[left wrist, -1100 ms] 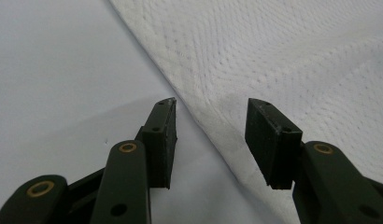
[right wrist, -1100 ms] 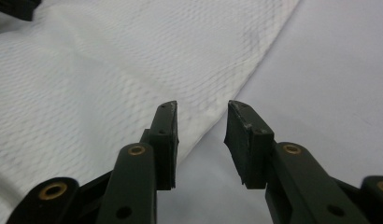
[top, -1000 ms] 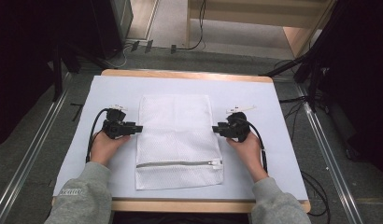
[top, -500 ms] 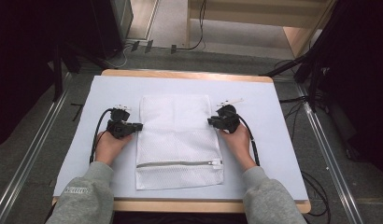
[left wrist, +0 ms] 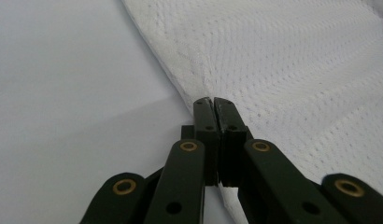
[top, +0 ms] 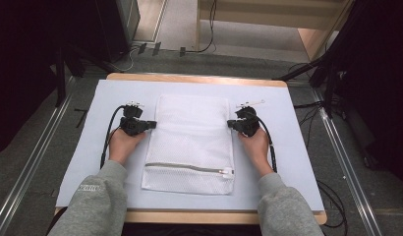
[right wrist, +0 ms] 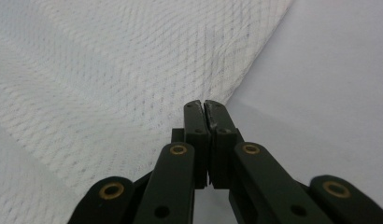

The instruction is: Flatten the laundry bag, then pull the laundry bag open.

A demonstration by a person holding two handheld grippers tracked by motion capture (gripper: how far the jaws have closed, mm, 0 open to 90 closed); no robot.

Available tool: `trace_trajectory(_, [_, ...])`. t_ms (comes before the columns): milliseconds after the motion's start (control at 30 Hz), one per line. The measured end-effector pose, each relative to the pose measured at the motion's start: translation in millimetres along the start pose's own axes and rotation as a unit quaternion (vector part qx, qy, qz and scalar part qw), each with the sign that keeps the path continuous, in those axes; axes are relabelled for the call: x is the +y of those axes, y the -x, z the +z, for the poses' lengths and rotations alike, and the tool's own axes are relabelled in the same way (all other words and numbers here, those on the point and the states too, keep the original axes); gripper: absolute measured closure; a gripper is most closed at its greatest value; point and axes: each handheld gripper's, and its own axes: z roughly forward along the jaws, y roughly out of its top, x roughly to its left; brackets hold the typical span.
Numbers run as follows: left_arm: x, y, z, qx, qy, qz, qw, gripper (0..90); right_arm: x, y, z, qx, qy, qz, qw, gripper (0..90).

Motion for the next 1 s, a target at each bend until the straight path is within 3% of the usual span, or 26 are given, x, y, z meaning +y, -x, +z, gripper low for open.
trace_trajectory(300, [4.9,-1.3,3.8,-0.006,-0.003,0.004,1.0000,84.0,-2.1,4.9,2.7,-0.003,0.003,0.005,1.0000,86.8])
trace_trajectory(533, [6.0,1.2,-2.3,-0.022,-0.004,0.005,0.9997,64.0,-0.6,6.1,-5.7,0.009,0.021,0.011,0.9997,68.7])
trace_trajectory(667, [6.8,6.3,-6.5,-0.027,-0.005,0.010,0.9996,52.8,0.1,4.7,-11.9,0.017,0.025,0.005,0.9995,63.0])
trace_trajectory(733, [7.2,8.0,-9.3,-0.040,-0.013,0.013,0.9990,48.4,0.4,4.3,-16.3,0.025,0.030,0.008,0.9992,61.6])
trace_trajectory(900, [6.2,14.7,-18.1,-0.047,-0.031,0.031,0.9979,42.3,-1.9,1.7,-27.5,0.033,0.039,-0.002,0.9987,57.3])
trace_trajectory(1000, [3.8,17.4,-24.2,-0.054,-0.026,0.032,0.9977,40.0,-3.3,1.0,-33.7,0.040,0.042,0.001,0.9983,54.9])
